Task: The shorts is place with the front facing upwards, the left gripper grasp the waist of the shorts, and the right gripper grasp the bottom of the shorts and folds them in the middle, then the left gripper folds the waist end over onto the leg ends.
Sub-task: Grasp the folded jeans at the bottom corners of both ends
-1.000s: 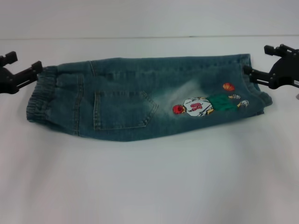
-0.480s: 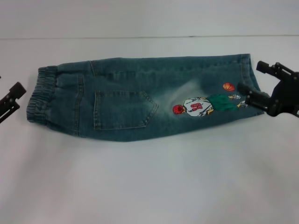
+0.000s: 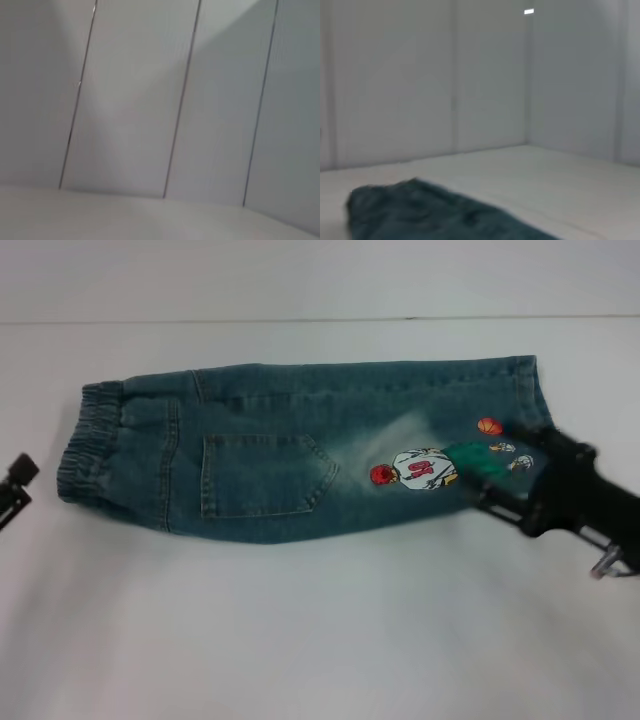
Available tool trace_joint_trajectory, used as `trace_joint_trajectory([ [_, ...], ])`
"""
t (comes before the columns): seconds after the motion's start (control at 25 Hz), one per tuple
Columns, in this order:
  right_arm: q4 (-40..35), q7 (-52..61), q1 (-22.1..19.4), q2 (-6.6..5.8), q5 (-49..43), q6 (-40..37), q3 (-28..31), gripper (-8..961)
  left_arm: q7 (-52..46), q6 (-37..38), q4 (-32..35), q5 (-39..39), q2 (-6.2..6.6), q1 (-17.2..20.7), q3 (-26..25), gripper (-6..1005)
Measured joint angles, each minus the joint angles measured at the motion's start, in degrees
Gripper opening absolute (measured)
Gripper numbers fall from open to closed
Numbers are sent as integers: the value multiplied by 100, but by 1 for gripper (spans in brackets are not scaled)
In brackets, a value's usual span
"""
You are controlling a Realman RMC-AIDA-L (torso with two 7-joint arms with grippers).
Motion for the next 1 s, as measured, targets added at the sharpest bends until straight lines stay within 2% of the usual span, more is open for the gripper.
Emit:
trace_joint_trajectory([
  [0.28,65,-125,138,-35,-30,-90,-860,828,236,-743,212,1037,89,-221,22,802],
  [0.52,-735,718,128,-57,-506,-175,-1683,824,212,-1439,323,2120,212,-590,28,794],
  [0.76,-1440,1512,100,-79,-1151,-457,-1770,823,156,-1972,319,2360,289,-848,214,792],
  [1.0,-1745,1874,110,-78,-1411,-634,-1775,823,-63,-2515,273,2677,374,-1191,500,790],
])
